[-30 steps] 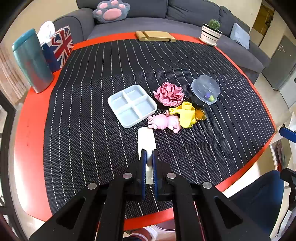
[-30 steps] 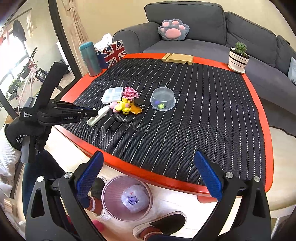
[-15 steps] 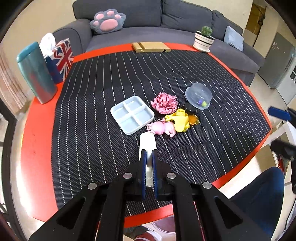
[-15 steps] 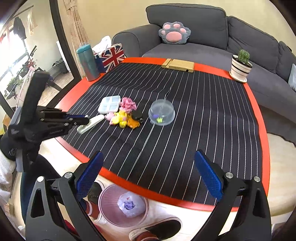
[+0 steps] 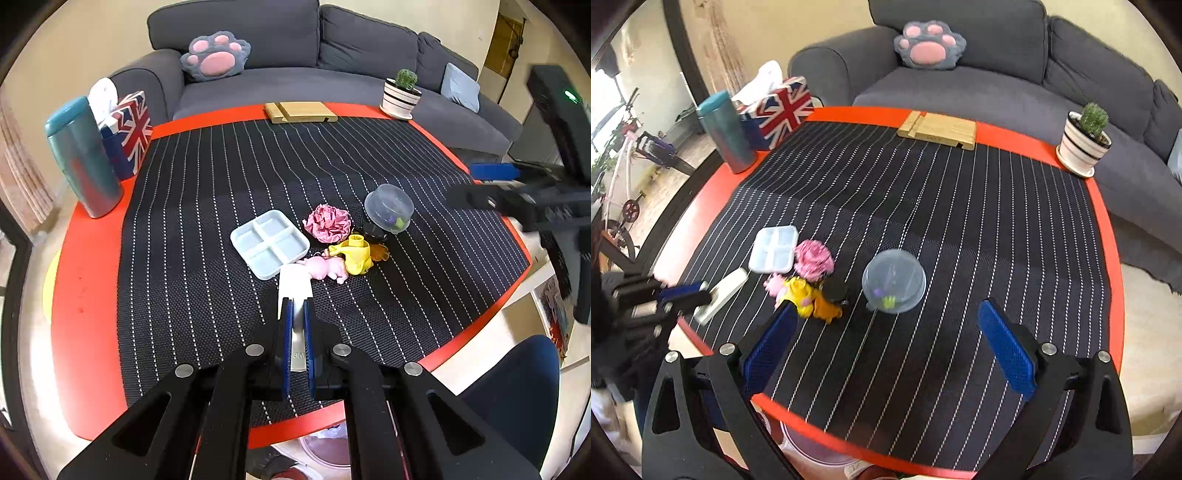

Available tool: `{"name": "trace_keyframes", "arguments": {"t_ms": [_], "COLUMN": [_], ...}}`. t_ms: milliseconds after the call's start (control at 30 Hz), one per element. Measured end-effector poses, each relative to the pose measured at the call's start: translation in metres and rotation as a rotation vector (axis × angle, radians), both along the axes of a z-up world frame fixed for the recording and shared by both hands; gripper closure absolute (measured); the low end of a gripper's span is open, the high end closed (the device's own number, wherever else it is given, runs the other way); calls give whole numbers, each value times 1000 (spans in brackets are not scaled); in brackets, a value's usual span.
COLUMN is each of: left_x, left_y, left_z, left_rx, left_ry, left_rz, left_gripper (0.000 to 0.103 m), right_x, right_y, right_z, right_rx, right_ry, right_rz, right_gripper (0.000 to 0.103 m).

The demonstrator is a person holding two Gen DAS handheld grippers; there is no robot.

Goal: Collect trash
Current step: 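Grasp the clear round dome with the right gripper while the left gripper holds the stick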

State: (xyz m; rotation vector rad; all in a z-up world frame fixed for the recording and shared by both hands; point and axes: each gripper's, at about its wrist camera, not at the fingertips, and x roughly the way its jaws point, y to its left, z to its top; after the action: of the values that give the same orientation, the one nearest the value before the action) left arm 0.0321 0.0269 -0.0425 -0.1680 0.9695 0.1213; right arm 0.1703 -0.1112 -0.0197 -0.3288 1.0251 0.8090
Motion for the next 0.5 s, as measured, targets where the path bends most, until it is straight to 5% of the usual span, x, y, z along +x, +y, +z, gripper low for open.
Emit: {"name": "trace_keyframes", "arguments": {"t_ms": [500], "left_x": [-6], "left_y": [10], "left_z": [1], "left_rx": [-28], "left_ry": [-26], "left_rz": [13], "left_gripper": [97], "right_x": [46], "right_y": [46], "right_z": [-51], "right_rx": [-169], "right_ry": [177], "right_rz": [-75], "right_gripper": [12]}}
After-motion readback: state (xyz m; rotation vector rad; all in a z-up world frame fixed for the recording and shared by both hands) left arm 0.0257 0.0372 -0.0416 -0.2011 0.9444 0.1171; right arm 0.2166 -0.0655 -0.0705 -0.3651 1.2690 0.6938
